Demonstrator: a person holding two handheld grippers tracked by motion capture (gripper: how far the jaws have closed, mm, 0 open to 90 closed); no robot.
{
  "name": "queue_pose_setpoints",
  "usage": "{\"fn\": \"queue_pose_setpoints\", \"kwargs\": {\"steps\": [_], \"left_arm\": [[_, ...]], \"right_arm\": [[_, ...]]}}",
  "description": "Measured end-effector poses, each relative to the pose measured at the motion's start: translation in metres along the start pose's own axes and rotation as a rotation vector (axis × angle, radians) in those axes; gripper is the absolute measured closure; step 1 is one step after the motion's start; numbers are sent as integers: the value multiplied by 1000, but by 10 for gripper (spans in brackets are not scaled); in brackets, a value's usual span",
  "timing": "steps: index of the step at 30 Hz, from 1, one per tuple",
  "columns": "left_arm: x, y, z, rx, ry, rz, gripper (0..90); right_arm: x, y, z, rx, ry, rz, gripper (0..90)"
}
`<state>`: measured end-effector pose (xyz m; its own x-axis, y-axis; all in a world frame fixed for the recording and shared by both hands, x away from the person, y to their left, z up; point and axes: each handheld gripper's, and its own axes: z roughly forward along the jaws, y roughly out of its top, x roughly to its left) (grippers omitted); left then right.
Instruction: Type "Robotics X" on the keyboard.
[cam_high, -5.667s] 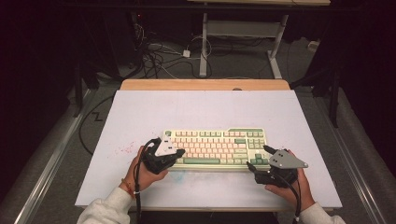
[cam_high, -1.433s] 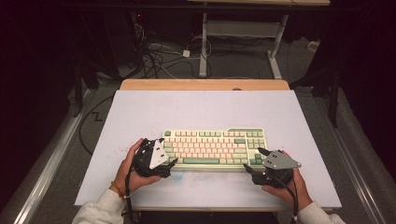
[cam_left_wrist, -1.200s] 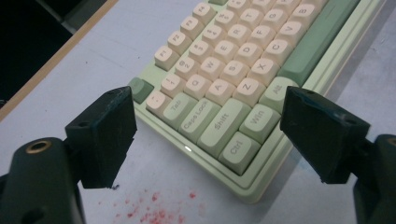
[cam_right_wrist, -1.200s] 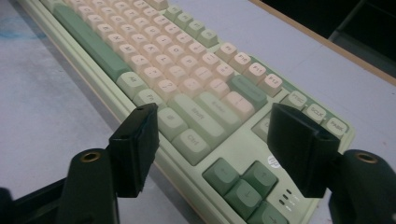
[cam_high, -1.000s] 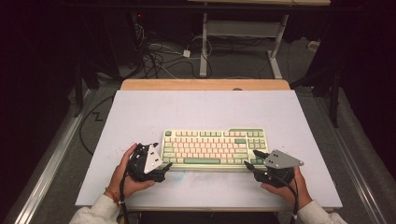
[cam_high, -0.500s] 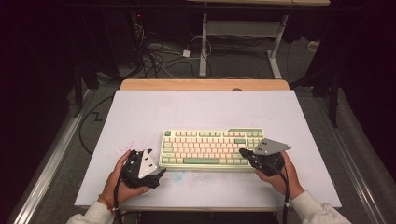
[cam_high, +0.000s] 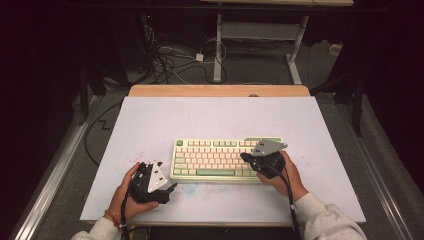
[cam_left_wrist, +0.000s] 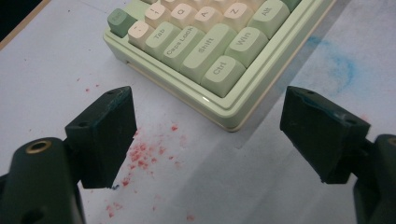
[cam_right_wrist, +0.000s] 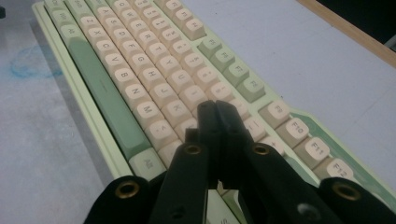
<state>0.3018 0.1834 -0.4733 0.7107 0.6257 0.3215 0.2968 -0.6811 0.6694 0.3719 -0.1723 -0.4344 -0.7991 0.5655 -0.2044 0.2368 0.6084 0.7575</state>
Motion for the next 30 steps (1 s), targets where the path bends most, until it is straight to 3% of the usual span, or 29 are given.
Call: {"fn": "queue_pose_setpoints", "kwargs": {"steps": [17, 27, 30], "left_arm": [[-1, 0, 2, 17, -12, 9, 174], [-2, 0, 3, 21, -11, 10, 174], [-2, 0, 3, 25, -14, 11, 175]], "right_arm": [[1, 13, 38, 76, -8, -9, 900], [-1, 13, 44, 103, -31, -5, 900], [-1, 12, 46, 122, -10, 0, 900]]}}
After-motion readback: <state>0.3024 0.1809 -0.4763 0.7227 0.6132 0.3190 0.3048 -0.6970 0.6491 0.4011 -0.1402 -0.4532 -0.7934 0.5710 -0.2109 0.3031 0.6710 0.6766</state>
